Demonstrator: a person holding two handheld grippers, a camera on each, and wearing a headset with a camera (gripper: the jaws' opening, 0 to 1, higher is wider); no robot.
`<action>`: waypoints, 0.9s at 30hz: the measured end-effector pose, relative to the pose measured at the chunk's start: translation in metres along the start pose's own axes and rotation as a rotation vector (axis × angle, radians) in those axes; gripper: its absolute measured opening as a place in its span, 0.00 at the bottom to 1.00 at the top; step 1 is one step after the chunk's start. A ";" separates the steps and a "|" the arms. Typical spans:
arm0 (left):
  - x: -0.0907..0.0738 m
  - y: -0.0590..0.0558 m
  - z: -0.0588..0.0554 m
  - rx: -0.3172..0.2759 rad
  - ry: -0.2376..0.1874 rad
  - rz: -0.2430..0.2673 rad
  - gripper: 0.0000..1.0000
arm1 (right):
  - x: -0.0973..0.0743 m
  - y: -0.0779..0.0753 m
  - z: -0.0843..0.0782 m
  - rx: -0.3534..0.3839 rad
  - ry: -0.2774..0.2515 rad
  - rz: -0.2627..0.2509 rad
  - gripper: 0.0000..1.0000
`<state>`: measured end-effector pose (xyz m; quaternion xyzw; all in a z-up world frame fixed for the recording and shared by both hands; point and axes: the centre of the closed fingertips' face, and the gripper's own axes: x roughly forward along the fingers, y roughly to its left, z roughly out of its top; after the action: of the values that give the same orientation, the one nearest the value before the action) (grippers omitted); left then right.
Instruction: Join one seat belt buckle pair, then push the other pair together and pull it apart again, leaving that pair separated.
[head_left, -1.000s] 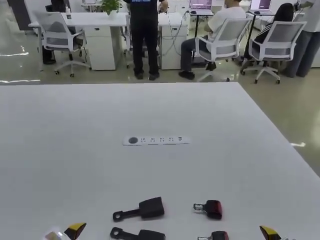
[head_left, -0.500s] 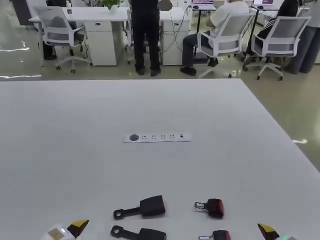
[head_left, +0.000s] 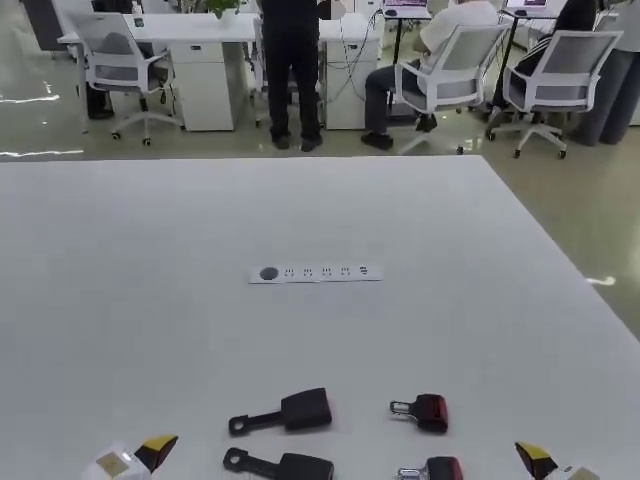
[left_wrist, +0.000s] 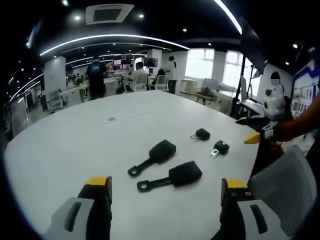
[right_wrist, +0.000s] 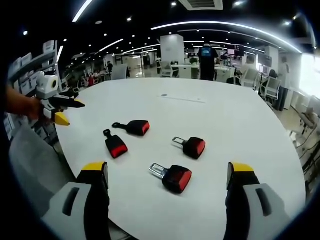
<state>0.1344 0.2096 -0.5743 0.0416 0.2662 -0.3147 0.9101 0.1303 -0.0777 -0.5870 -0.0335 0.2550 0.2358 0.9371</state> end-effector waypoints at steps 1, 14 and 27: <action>0.000 0.000 0.000 0.000 0.000 0.000 0.92 | 0.000 0.000 0.000 0.000 0.000 0.000 0.99; 0.000 0.000 -0.003 -0.002 0.002 -0.005 0.92 | -0.001 0.000 -0.004 -0.001 0.009 0.001 0.98; 0.006 -0.002 -0.002 0.003 0.006 -0.017 0.92 | 0.004 -0.002 -0.008 -0.003 0.028 0.009 0.97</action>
<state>0.1359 0.2055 -0.5789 0.0417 0.2690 -0.3225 0.9066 0.1306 -0.0789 -0.5960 -0.0368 0.2678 0.2399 0.9324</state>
